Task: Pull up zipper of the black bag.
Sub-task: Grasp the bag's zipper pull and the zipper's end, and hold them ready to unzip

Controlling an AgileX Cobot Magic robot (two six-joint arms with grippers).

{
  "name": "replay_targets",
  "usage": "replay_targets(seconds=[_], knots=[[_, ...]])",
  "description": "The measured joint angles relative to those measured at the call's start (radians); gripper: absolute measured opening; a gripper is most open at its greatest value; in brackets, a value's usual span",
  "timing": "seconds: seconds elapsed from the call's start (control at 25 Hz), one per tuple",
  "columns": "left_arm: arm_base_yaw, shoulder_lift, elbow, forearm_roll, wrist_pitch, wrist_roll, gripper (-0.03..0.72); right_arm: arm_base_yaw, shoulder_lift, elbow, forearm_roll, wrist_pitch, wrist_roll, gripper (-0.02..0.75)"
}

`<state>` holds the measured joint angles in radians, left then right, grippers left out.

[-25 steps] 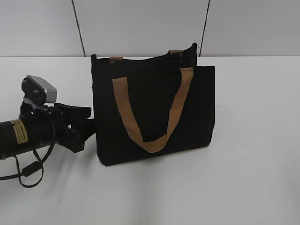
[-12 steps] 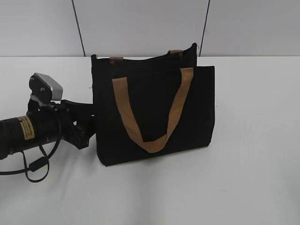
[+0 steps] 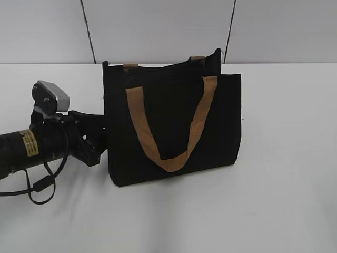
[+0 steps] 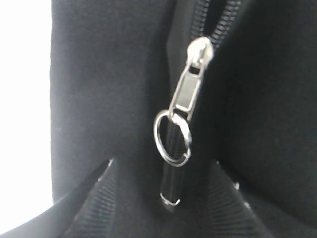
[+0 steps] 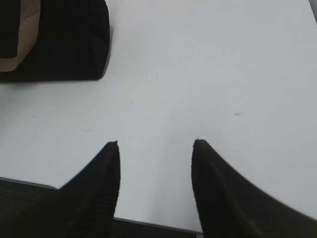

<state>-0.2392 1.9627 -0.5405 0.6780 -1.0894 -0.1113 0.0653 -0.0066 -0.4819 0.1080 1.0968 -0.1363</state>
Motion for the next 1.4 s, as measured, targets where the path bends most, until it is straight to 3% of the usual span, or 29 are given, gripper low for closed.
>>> replay_targets(seconds=[0.76,0.96,1.16,1.4], knots=[[0.0,0.059,-0.001,-0.007,-0.07,0.0,0.424,0.0,0.0,0.0,0.0,0.0,0.0,0.37],[0.0,0.059,-0.001,-0.007,-0.075,0.0,0.296,0.0,0.0,0.0,0.0,0.0,0.0,0.37],[0.0,0.059,-0.001,-0.006,-0.058,-0.001,0.031,0.0,0.0,0.0,0.0,0.0,0.0,0.37],[0.0,0.02,-0.001,-0.007,-0.022,-0.013,-0.008,0.0,0.0,0.0,0.0,0.0,0.0,0.37]])
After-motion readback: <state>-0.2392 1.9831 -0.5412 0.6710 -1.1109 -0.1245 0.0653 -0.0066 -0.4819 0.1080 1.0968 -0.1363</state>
